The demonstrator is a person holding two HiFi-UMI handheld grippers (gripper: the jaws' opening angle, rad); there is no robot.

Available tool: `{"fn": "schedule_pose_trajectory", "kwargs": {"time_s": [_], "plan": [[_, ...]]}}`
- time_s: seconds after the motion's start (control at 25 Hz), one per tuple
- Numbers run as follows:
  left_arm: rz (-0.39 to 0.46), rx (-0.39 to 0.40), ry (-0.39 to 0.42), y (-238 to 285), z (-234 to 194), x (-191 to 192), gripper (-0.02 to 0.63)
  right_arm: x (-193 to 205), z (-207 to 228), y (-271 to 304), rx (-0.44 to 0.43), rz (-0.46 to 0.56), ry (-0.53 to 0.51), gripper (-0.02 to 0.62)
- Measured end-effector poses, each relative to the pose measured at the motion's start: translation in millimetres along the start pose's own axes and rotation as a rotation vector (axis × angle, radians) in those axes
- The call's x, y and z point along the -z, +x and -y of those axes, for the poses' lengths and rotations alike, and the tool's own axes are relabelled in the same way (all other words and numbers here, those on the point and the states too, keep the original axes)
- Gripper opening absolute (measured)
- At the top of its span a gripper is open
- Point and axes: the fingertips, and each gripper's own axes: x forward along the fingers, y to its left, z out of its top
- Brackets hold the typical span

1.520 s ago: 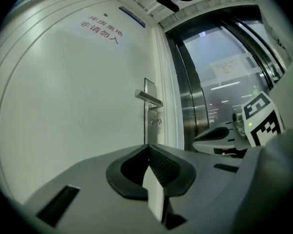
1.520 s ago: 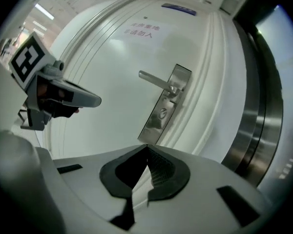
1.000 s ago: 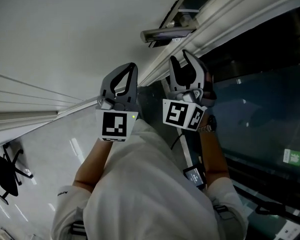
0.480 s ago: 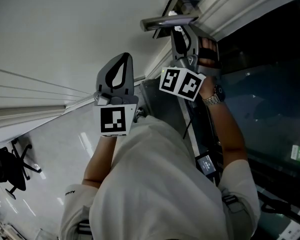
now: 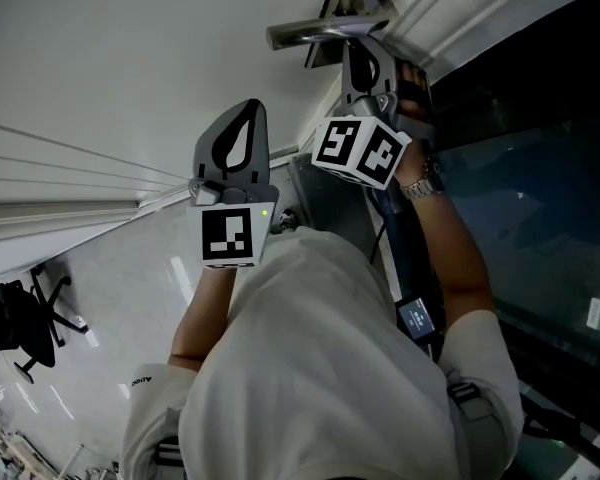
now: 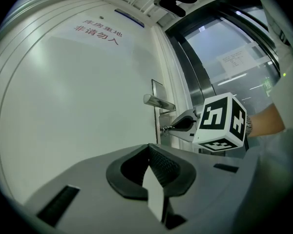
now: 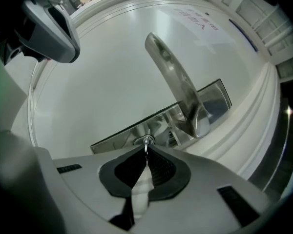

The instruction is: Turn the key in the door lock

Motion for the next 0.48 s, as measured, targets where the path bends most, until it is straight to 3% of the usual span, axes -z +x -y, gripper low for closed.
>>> {"fn": "schedule_pose_trajectory", "kwargs": {"time_s": [0.08, 0.16, 0.36, 0.48], "plan": [[-0.009, -0.003, 0.006, -1.0, 2.4, 1.0, 0.009, 0.1, -0.6, 0.3, -0.011, 0.014, 0.071, 0.014], [-0.018, -0.008, 0.010, -1.9, 3.6, 3.0, 0.009, -0.2, -1.3, 0.5, -0.043, 0.025, 0.205, 0.014], [-0.028, -0.008, 0.043, -3.2, 10.1, 1.4, 0.009, -1.1, 1.8, 0.1, -0.162, 0.060, 0.646, 0.014], [-0.038, -0.008, 0.051, -3.5, 12.9, 0.4, 0.009, 1.1, 2.0, 1.3, -0.249, 0.079, 0.963, 0.014]]}}
